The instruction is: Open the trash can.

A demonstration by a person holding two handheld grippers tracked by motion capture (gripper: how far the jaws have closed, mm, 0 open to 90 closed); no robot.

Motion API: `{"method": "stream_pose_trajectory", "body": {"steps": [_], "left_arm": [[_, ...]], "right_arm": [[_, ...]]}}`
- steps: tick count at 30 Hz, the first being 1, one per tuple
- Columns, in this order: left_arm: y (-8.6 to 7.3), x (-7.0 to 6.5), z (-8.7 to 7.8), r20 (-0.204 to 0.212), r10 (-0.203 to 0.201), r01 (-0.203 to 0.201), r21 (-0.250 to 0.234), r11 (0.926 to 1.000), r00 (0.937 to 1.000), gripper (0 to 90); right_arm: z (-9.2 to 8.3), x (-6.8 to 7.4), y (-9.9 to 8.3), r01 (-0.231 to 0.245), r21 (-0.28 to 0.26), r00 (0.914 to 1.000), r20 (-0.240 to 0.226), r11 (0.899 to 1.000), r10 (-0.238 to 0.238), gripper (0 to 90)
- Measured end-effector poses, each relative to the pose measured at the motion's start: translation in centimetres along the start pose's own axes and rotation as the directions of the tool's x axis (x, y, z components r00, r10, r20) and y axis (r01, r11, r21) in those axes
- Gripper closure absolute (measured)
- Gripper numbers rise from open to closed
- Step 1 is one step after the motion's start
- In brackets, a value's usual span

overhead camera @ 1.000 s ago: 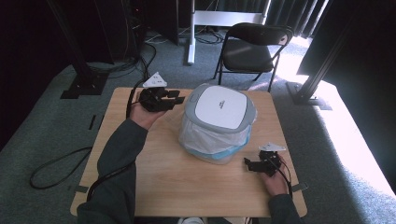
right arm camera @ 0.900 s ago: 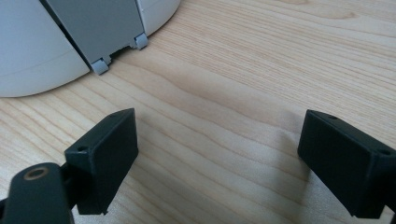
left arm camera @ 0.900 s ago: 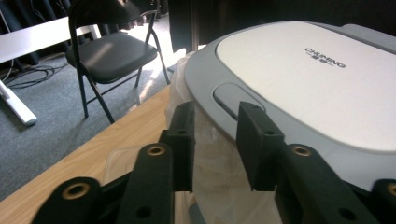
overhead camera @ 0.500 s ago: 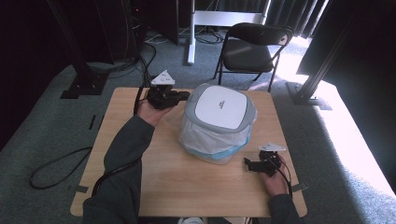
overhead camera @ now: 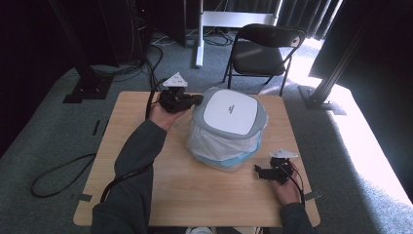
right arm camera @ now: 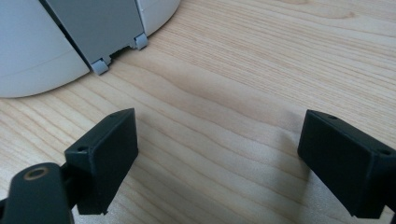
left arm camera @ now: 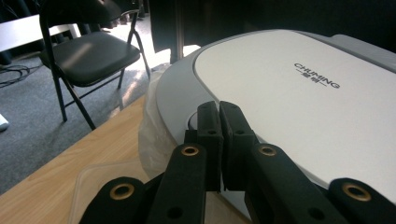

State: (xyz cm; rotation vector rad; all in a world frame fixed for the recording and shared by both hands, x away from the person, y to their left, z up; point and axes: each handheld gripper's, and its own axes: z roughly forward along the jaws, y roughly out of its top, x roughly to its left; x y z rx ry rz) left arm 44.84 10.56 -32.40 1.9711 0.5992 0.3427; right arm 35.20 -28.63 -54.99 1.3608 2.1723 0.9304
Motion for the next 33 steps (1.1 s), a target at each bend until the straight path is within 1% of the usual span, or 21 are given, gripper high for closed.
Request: {"method": "stream_pose_trajectory", "body": {"steps": [2, 5, 9, 13, 16, 17, 19, 22, 25, 27, 29, 30, 33], "left_arm": [[0.0, -0.1, 0.1, -0.01, 0.01, -0.01, 0.008, 0.9999, 0.9999, 89.8], [-0.1, 0.0, 0.1, -0.004, 0.001, -0.001, 0.007, 1.0, 1.0, 90.0], [-0.1, -0.1, 0.1, -0.012, 0.01, -0.01, 0.014, 0.9998, 0.9999, 90.0], [-0.1, -0.1, 0.2, -0.002, 0.004, -0.004, 0.015, 0.9999, 1.0, 90.0], [0.0, -0.1, 0.0, -0.011, 0.004, -0.004, 0.008, 1.0, 0.9999, 89.7], [0.0, -0.1, -0.1, -0.017, 0.001, 0.0, 0.01, 0.9999, 0.9999, 86.0], [-0.1, 0.1, -0.4, -0.016, -0.005, 0.005, 0.012, 0.9999, 0.9999, 78.6], [-0.5, 0.3, -0.9, -0.035, -0.015, 0.015, 0.016, 0.9998, 0.9993, 72.3], [-1.0, 0.8, -1.6, -0.049, -0.029, 0.029, 0.007, 0.9996, 0.9984, 70.2], [-1.4, 1.1, -2.1, -0.052, -0.038, 0.038, -0.004, 0.9993, 0.9979, 68.5], [-1.9, 1.3, -2.6, -0.077, -0.03, 0.029, -0.016, 0.9995, 0.9966, 66.2], [-2.1, 1.5, -2.9, -0.082, -0.03, 0.028, -0.018, 0.9994, 0.9962, 66.2], [-2.8, 2.0, -3.7, -0.096, -0.041, 0.039, -0.026, 0.9989, 0.9945, 65.5]], "right_arm": [[0.0, 0.0, 0.0, 0.0, 0.0, 1.0, 0.0, 1.0, 0.0, 11.4], [0.0, 0.0, 0.0, 0.0, 0.0, 1.0, 0.0, 1.0, 0.0, 11.4], [0.0, 0.0, 0.0, 0.0, 0.0, 1.0, 0.0, 1.0, 0.0, 11.3], [0.0, 0.0, 0.0, 0.0, 0.0, 1.0, 0.0, 1.0, 0.0, 11.4], [0.0, 0.0, 0.0, -0.001, 0.0, 1.0, 0.001, 1.0, 0.001, 11.3], [0.0, 0.0, 0.0, -0.001, 0.0, 1.0, 0.001, 1.0, 0.001, 11.3], [0.0, 0.0, 0.0, -0.002, 0.0, 1.0, 0.001, 1.0, 0.002, 11.3], [0.0, 0.0, 0.0, -0.001, 0.0, 1.0, 0.001, 1.0, 0.001, 11.3], [0.0, 0.0, 0.0, -0.002, 0.0, 1.0, 0.001, 1.0, 0.002, 11.3], [0.0, 0.0, 0.0, -0.002, 0.0, 1.0, 0.001, 1.0, 0.002, 11.3], [0.0, 0.0, 0.0, -0.002, 0.0, 1.0, 0.001, 1.0, 0.002, 11.3], [0.0, 0.0, 0.0, -0.002, 0.0, 1.0, 0.002, 1.0, 0.002, 11.4], [0.0, 0.0, 0.0, -0.002, 0.0, 1.0, 0.002, 1.0, 0.002, 11.3]]}}
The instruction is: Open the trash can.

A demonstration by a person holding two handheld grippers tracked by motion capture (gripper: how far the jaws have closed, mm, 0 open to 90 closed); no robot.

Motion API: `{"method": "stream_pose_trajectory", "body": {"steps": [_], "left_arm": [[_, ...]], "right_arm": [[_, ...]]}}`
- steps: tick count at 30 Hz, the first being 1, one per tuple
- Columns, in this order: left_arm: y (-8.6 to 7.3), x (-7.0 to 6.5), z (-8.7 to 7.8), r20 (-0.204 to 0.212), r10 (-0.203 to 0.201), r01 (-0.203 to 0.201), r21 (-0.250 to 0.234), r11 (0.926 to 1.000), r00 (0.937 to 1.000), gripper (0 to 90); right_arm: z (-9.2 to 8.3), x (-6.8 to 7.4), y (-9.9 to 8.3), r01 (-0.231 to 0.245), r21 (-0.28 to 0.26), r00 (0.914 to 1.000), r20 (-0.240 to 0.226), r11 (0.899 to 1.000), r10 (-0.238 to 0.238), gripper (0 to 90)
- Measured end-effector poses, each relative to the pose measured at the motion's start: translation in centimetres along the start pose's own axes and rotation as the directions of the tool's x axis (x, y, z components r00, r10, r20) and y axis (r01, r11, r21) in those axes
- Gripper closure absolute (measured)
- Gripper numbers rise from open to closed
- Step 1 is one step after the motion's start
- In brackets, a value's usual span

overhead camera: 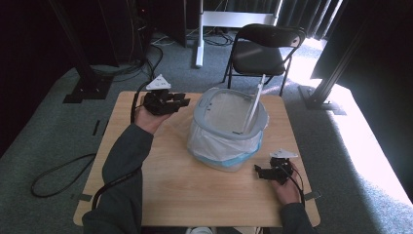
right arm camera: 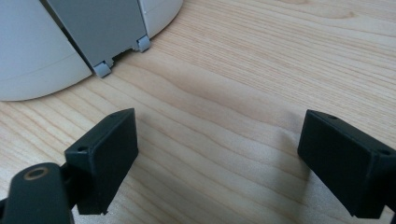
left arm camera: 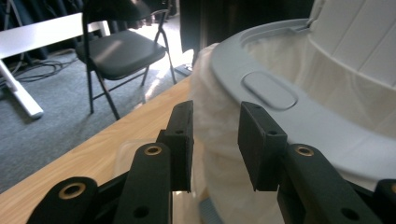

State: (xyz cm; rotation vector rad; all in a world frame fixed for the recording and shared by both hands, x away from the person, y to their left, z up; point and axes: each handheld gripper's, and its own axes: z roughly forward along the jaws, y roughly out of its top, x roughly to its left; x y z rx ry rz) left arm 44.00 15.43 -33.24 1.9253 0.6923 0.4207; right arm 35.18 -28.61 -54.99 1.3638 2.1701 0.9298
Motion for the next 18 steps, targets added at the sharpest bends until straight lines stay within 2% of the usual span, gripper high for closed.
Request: {"method": "stream_pose_trajectory", "body": {"steps": [7, 11, 15, 18], "left_arm": [[-1.4, 0.9, -1.0, 0.001, -0.034, 0.034, 0.001, 0.9994, 0.9994, 59.4], [-1.9, 1.3, -1.3, -0.032, -0.033, 0.033, -0.004, 0.9994, 0.9989, 55.1], [-2.3, 1.5, -1.3, -0.061, -0.031, 0.033, 0.031, 0.999, 0.9977, 54.7], [-2.7, 1.6, -1.3, -0.069, -0.039, 0.042, 0.033, 0.9986, 0.9968, 54.7]], "right_arm": [[0.0, 0.0, 0.0, 0.0, 0.0, 1.0, 0.0, 1.0, 0.0, 11.4], [0.0, 0.0, 0.0, 0.0, 0.0, 1.0, 0.0, 1.0, 0.0, 11.3], [0.0, 0.0, 0.0, 0.0, 0.0, 1.0, 0.0, 1.0, 0.0, 11.3], [0.0, 0.0, 0.0, -0.001, 0.0, 1.0, 0.0, 1.0, 0.001, 11.4]]}}
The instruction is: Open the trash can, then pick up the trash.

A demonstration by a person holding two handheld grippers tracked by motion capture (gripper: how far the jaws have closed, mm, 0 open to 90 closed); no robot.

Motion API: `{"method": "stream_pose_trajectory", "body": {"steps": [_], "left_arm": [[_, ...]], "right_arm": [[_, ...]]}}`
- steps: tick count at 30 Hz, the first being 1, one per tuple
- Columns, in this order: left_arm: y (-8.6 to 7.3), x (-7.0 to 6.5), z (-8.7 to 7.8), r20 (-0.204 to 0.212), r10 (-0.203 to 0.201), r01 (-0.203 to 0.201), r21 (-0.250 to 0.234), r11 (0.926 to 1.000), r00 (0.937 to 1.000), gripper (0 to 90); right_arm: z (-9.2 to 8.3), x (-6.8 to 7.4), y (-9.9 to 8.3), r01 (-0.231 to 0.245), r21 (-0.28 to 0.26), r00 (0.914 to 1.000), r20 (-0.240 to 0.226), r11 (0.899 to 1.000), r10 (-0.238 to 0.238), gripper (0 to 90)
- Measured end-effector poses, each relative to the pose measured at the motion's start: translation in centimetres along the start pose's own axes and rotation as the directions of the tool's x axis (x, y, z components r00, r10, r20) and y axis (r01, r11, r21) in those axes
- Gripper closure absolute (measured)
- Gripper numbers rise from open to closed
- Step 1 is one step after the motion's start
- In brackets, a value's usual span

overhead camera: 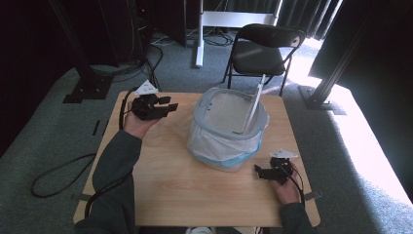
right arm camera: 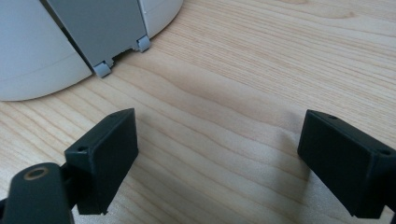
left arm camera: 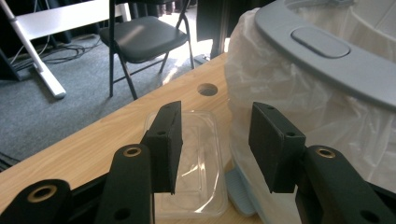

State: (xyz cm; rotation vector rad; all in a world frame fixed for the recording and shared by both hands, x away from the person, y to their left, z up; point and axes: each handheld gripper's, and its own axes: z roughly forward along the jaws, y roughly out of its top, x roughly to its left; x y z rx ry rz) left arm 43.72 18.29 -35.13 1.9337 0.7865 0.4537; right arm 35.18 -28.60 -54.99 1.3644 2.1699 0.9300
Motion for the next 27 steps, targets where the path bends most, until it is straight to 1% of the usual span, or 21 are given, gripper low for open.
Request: {"method": "stream_pose_trajectory", "body": {"steps": [4, 6, 8, 11, 14, 18, 21, 26, 27], "left_arm": [[-0.5, 0.1, 0.2, -0.005, -0.007, 0.007, 0.003, 1.0, 1.0, 53.0], [-0.9, 0.3, 0.3, -0.008, -0.007, 0.007, 0.012, 0.9999, 0.9999, 53.1], [-1.3, 0.3, 0.3, -0.024, -0.006, 0.006, 0.006, 1.0, 0.9997, 54.0], [-2.0, 0.6, 0.5, -0.029, -0.015, 0.015, 0.0, 0.9999, 0.9994, 54.3], [-2.7, 0.7, 0.8, -0.046, -0.023, 0.024, 0.009, 0.9997, 0.9987, 53.8], [-3.8, 1.0, 1.5, -0.051, -0.058, 0.059, 0.017, 0.9981, 0.997, 52.0], [-4.6, 1.0, 2.0, -0.054, -0.067, 0.069, 0.024, 0.9974, 0.9963, 51.2], [-5.7, 0.8, 3.2, -0.075, -0.068, 0.071, 0.04, 0.9967, 0.9948, 51.1], [-6.0, 0.7, 3.5, -0.069, -0.074, 0.077, 0.04, 0.9963, 0.9949, 51.0]], "right_arm": [[0.0, 0.0, 0.0, 0.0, 0.0, 1.0, 0.0, 1.0, 0.0, 11.3], [0.0, 0.0, 0.0, 0.0, 0.0, 1.0, 0.0, 1.0, 0.0, 11.4], [0.0, 0.0, 0.0, 0.0, 0.0, 1.0, 0.0, 1.0, 0.0, 11.3], [0.0, 0.0, 0.0, 0.0, 0.0, 1.0, 0.0, 1.0, 0.0, 11.3], [0.0, 0.0, 0.0, 0.0, 0.0, 1.0, 0.0, 1.0, 0.0, 11.3], [0.0, 0.0, 0.0, 0.0, 0.0, 1.0, 0.0, 1.0, 0.0, 11.4], [0.0, 0.0, 0.0, 0.0, 0.0, 1.0, 0.0, 1.0, 0.0, 11.3], [0.0, 0.0, 0.0, 0.001, -0.001, 1.0, 0.0, 1.0, -0.001, 11.4], [0.0, 0.0, 0.0, 0.001, -0.001, 1.0, 0.0, 1.0, -0.001, 11.3]]}}
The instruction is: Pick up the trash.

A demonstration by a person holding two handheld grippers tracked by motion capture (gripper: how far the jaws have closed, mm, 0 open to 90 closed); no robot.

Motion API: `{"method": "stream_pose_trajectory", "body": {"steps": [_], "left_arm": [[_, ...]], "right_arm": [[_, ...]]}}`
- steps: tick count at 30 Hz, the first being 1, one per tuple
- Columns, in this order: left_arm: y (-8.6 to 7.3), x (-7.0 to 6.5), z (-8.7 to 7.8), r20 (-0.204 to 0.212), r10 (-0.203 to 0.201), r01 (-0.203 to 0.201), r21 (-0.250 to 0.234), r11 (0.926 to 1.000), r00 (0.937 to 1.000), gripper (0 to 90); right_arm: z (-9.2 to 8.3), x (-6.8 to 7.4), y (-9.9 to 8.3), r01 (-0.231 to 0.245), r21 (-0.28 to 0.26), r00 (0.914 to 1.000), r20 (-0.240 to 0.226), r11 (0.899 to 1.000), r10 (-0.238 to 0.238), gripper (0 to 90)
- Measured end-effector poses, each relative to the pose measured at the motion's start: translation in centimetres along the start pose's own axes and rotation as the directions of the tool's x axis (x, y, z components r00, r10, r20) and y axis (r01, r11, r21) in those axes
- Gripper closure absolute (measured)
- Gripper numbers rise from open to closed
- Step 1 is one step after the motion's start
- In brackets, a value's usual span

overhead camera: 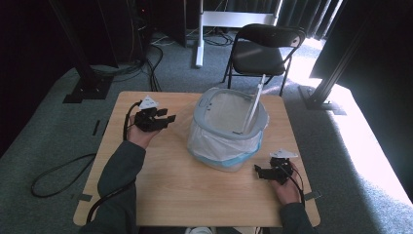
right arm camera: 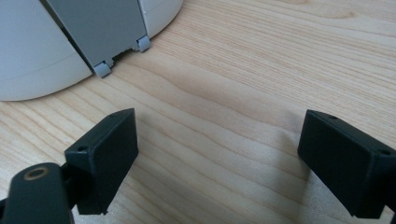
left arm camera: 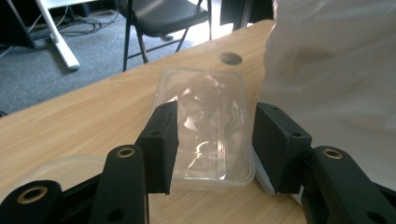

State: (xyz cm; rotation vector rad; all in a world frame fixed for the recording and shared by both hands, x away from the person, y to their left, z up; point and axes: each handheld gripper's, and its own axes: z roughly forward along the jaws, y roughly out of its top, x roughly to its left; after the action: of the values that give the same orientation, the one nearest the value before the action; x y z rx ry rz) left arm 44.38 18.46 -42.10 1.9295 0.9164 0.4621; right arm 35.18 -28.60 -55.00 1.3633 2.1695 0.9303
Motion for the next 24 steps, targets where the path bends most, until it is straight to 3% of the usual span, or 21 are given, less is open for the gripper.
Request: {"method": "stream_pose_trajectory", "body": {"steps": [2, 9, 20, 24], "left_arm": [[-0.7, -0.3, 0.8, -0.003, 0.002, -0.002, 0.01, 0.9999, 1.0, 49.5], [-3.2, -2.2, 3.3, -0.03, 0.072, -0.07, 0.044, 0.9965, 0.997, 47.6], [-4.9, -3.5, 5.5, -0.037, 0.125, -0.12, 0.109, 0.9867, 0.9914, 48.9], [-5.1, -3.7, 5.8, -0.048, 0.138, -0.132, 0.108, 0.9853, 0.9892, 48.5]], "right_arm": [[0.0, 0.0, 0.0, 0.0, 0.0, 1.0, 0.0, 1.0, 0.0, 11.4], [0.0, 0.0, 0.0, -0.001, 0.0, 1.0, 0.001, 1.0, 0.001, 11.3], [0.0, 0.0, 0.0, -0.001, 0.0, 1.0, 0.001, 1.0, 0.001, 11.3], [0.0, 0.0, 0.0, -0.001, 0.0, 1.0, 0.001, 1.0, 0.001, 11.3]]}}
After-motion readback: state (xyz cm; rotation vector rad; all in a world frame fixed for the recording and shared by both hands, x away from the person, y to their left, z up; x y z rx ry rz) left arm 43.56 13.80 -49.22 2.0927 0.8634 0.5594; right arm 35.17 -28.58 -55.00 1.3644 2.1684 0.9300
